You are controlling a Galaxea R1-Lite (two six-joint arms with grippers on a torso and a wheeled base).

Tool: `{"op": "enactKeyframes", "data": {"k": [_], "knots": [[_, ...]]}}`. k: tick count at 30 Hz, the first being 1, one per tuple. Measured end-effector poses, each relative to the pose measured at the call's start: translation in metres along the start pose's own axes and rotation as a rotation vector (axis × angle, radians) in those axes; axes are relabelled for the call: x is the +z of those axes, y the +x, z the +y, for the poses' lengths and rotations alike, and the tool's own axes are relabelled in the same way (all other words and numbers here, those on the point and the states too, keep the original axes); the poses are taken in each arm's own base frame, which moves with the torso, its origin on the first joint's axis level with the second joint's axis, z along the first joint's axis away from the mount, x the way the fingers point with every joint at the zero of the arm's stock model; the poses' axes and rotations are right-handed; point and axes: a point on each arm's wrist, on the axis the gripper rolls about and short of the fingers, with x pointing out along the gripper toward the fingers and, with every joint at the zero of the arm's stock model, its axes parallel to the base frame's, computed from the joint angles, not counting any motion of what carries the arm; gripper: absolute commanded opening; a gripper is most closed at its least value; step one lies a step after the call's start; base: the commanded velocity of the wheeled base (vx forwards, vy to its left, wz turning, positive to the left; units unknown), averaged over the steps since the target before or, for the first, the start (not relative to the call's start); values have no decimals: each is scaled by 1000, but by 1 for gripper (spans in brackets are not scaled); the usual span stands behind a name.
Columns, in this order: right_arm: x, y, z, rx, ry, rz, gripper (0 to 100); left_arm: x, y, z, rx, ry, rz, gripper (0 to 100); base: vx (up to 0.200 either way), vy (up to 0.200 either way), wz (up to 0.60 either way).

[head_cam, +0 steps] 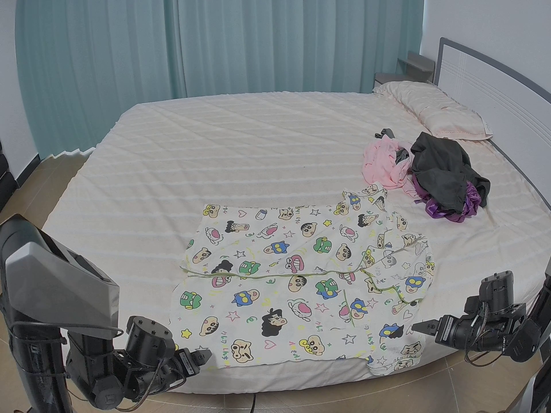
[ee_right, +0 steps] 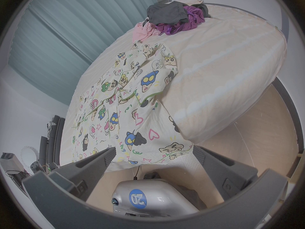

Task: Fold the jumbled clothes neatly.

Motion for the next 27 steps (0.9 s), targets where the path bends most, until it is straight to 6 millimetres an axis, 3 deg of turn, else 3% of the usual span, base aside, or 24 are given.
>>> {"op": "enactKeyframes", "data": {"k": [11,12,27], "knots": [[-5,7,3,1,-21,-9,100,-5,10,6,23,4,15,100,0,0,0],[-5,8,3,1,-21,-9,100,-5,10,6,24,2,16,0,0,0,0],[-11,13,2,-4,-24,19,100,0,10,11,34,-38,0,0,0,0,0]]}}
